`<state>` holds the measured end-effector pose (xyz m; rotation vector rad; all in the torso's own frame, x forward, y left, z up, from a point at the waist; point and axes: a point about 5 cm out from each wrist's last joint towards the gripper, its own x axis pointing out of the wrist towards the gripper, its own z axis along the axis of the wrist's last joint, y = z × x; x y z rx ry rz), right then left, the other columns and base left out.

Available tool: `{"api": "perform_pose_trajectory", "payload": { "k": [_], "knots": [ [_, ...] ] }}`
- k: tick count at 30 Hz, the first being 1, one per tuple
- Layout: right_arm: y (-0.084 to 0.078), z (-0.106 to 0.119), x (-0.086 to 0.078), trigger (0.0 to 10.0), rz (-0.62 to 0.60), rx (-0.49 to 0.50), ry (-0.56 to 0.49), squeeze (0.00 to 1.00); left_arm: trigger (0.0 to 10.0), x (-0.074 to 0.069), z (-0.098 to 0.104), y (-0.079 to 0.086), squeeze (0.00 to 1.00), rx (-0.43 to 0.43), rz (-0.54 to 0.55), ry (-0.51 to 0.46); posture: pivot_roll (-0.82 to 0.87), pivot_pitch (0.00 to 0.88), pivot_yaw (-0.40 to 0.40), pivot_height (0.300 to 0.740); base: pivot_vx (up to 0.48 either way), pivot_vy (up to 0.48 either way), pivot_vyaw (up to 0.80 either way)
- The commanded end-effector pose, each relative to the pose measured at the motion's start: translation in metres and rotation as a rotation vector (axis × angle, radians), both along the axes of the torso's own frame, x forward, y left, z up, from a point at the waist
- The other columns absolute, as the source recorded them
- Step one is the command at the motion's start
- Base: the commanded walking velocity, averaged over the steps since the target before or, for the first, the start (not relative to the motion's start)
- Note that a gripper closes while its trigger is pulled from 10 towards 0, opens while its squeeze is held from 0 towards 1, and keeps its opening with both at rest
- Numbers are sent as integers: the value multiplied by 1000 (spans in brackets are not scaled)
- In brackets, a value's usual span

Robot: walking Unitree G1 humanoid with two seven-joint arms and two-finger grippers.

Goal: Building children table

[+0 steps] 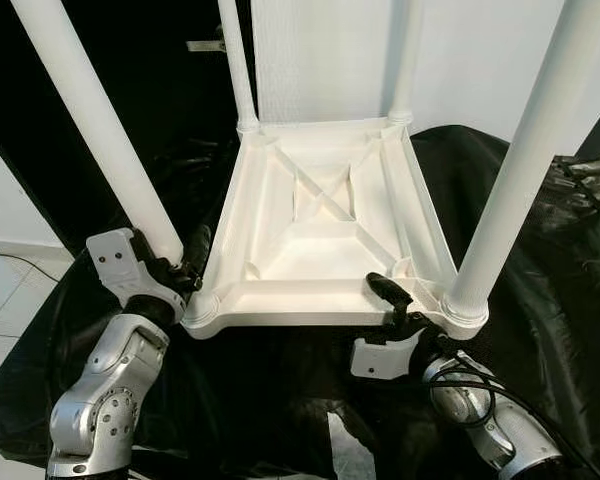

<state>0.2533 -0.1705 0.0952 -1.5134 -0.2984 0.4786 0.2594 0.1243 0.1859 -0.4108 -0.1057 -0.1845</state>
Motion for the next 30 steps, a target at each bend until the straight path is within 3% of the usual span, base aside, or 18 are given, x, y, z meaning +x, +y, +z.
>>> {"api": "perform_pose_trajectory", "payload": {
  "k": [1,7,16,17,18,19,20,21,22,30],
  "knots": [
    [3,-5,2,10000,9,-11,-2,0,10000,-1,2,-9,0,-173,37,40,36,0,-49,740,0,0,0],
    [17,-17,18,10000,7,-13,-80,0,10000,-3,4,-16,0,-184,-2,39,45,0,-47,740,0,0,0],
    [23,-19,35,10000,-38,7,-172,0,10000,-5,7,-19,0,-172,-28,31,56,0,-44,740,0,0,0],
    [23,-16,37,6118,-50,20,-196,0,10000,-6,7,-20,0,-169,-32,29,59,0,-48,740,0,0,0],
    [23,-16,37,6118,-50,20,-196,0,10000,-6,7,-20,0,-169,-32,29,59,0,-48,740,0,0,0],
    [23,-13,39,4431,-62,35,-208,0,10000,-7,8,-20,0,-165,-35,28,59,0,-47,740,0,0,0],
    [24,-11,40,3804,-65,39,-226,0,10000,-8,8,-20,0,-162,-37,26,58,0,-47,740,0,0,0],
    [24,-11,40,3804,-65,39,-226,0,10000,-8,8,-20,0,-162,-37,26,58,0,-47,740,0,0,0],
    [24,-10,41,0,-70,52,-231,0,10000,-8,8,-21,0,-161,-41,27,57,0,-49,740,0,0,0],
    [28,3,35,0,-77,98,-268,0,10000,-11,11,-30,0,-110,-112,10,57,0,-64,740,0,0,0]
  ]
}}
